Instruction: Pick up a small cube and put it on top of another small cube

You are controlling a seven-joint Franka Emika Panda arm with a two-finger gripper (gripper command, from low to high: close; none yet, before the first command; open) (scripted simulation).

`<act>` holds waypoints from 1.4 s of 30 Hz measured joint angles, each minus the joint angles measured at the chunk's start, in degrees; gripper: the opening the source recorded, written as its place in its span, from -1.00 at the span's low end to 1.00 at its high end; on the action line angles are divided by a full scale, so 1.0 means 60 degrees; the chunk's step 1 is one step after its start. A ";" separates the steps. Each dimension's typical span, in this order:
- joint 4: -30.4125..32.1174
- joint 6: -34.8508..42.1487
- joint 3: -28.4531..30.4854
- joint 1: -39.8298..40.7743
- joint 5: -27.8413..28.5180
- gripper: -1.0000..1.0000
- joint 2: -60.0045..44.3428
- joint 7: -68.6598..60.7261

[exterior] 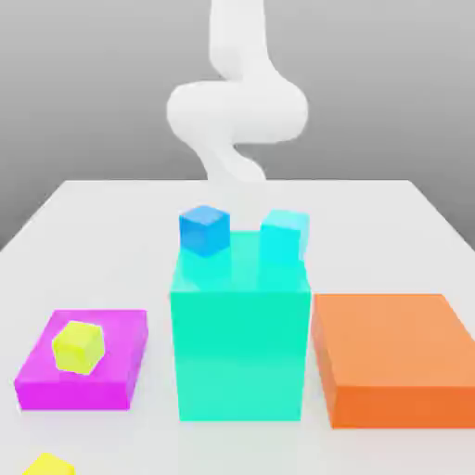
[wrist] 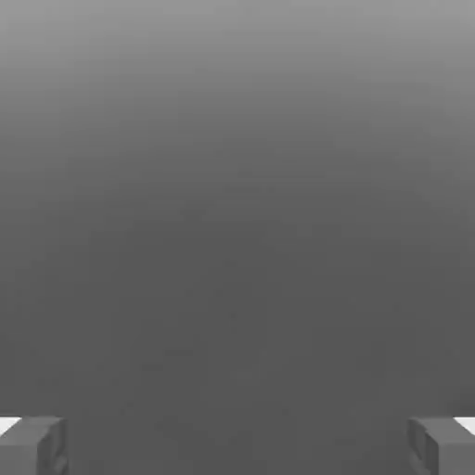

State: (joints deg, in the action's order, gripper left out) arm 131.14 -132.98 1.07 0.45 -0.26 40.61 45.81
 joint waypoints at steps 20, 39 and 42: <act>-0.0862 -0.1594 0.1390 0.0912 -0.0921 0.00 -0.6986 -0.0444; -0.1694 -0.3535 0.1304 0.2096 -0.1864 -1.00 -1.2426 -0.0989; -0.1723 -0.3622 0.1271 0.2123 -0.1900 -1.00 -1.2545 -0.1015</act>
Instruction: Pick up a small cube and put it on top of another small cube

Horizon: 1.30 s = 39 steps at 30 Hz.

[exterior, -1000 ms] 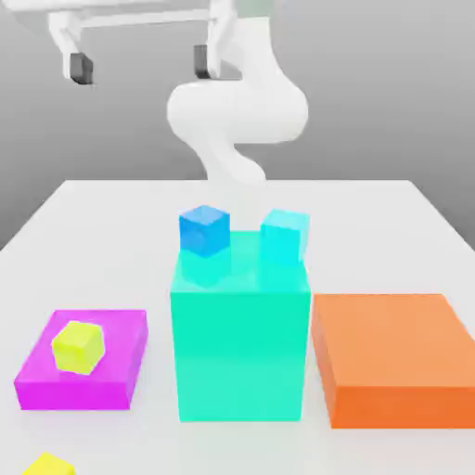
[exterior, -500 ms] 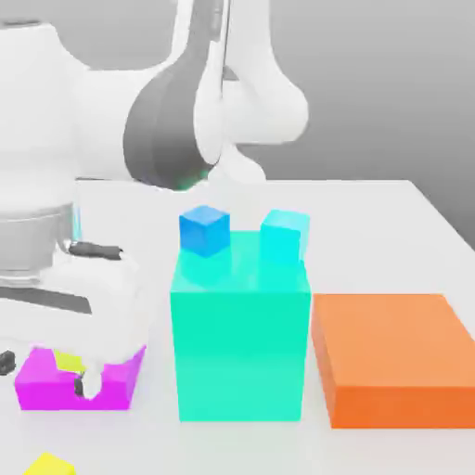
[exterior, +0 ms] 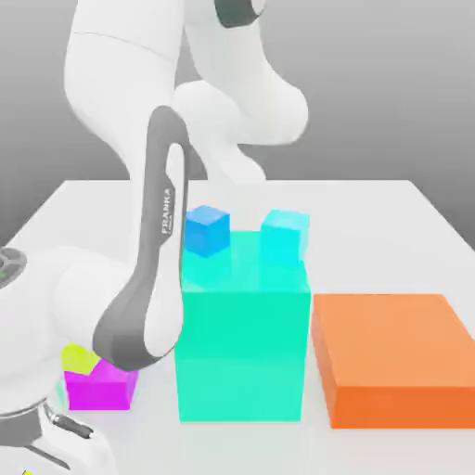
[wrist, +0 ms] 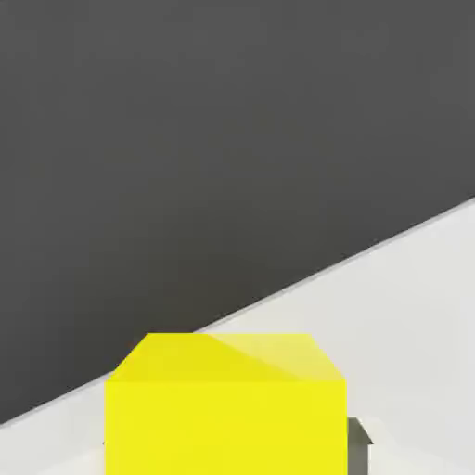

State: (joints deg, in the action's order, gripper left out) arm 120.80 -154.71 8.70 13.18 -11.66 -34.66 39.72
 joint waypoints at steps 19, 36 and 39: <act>0.2398 0.3664 0.0110 -0.0962 0.1058 -1.00 0.6121 0.0993; 0.4978 0.6913 -0.0981 -0.0972 0.1852 -1.00 1.2006 0.1882; 0.5435 0.7477 -0.1197 -0.0945 0.1935 -1.00 1.3035 0.1986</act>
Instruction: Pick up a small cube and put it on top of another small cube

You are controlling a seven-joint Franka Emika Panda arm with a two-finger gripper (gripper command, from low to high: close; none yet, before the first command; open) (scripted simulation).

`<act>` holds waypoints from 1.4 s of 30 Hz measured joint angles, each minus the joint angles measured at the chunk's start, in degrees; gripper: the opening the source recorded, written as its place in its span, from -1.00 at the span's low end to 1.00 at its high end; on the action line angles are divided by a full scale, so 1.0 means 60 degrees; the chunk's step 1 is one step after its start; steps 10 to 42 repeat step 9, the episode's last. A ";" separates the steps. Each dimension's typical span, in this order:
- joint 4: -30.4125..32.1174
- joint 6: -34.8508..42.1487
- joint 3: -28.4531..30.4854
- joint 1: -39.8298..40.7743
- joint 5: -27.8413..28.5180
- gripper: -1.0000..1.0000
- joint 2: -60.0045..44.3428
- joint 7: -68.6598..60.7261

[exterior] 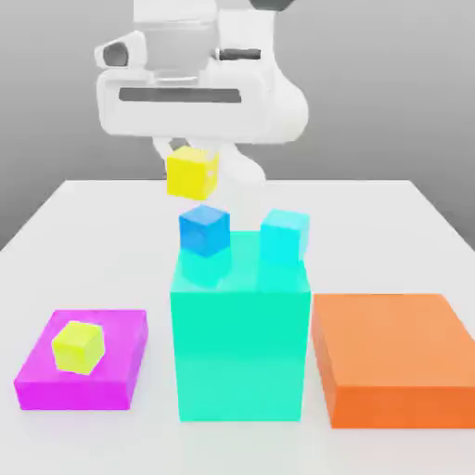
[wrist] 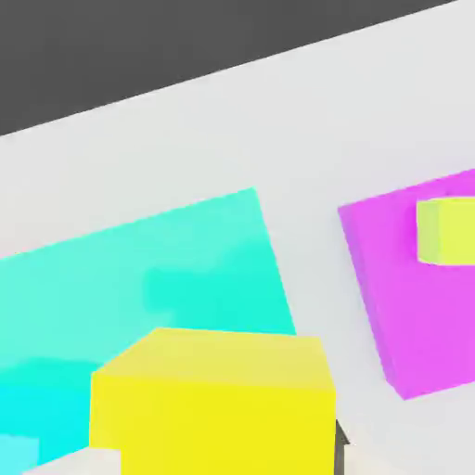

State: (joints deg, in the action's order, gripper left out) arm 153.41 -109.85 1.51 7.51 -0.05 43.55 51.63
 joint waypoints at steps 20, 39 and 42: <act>0.1467 -0.1318 -0.0159 0.0068 0.0014 1.00 0.0153 0.0018; 0.1467 -0.1318 -0.0159 0.0068 0.0014 1.00 0.0153 0.0018; 0.1467 -0.1318 -0.0159 0.0068 0.0014 1.00 0.0153 0.0018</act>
